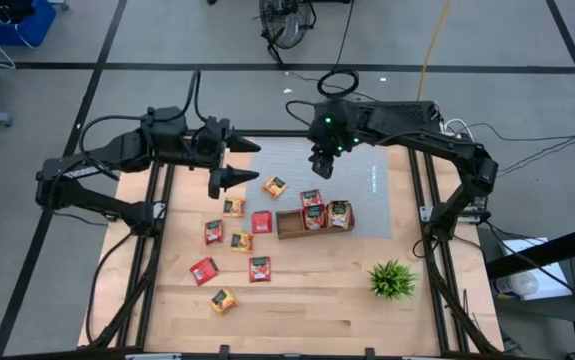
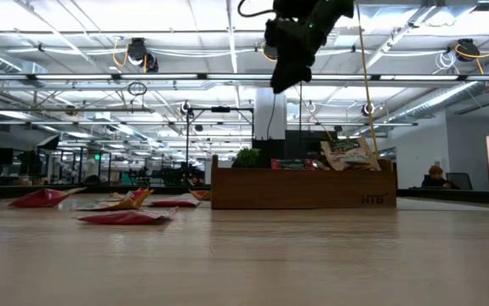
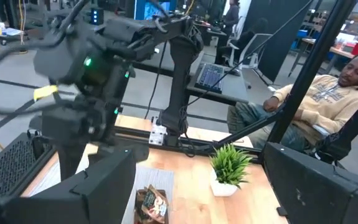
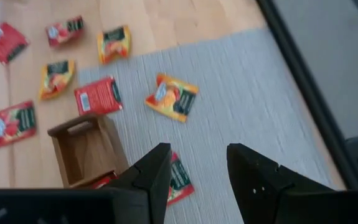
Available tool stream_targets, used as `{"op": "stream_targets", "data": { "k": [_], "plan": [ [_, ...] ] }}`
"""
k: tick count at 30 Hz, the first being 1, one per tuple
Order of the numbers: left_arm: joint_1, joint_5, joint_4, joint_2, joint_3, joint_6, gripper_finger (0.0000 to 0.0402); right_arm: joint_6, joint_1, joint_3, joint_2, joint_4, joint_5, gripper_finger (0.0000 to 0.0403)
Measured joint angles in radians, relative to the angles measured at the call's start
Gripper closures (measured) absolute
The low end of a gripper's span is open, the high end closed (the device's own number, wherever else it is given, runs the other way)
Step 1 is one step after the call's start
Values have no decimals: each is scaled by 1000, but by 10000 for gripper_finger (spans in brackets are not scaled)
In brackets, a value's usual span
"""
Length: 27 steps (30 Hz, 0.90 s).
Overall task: Pick & Place Tea
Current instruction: Put the red tea bag into the middle section of the wooden organizer
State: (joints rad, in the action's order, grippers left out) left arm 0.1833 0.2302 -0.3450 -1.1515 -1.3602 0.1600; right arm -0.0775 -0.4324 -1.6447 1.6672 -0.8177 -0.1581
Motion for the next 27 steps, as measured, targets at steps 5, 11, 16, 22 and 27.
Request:
{"op": "stream_targets", "data": {
  "k": [5, 11, 16, 22, 27],
  "plan": [
    [0, 0, 0, 0, 0, 0, 50, -33, 14, 0, 33, -41, 37, 259],
    [0, 0, 4, 0, 0, 1, 50, -82, 36, 2, 67, -59, 102, 259],
    [0, 0, 5, 0, 0, 1, 50, -155, 37, 69, 71, -5, 102, 259],
    [0, 0, 5, 0, 0, 1, 50, -187, 68, 147, 86, 31, 52, 237],
    [0, -1, 6, 0, 0, 1, 50, 2, 88, 160, 132, 75, 92, 187]
  ]
}}
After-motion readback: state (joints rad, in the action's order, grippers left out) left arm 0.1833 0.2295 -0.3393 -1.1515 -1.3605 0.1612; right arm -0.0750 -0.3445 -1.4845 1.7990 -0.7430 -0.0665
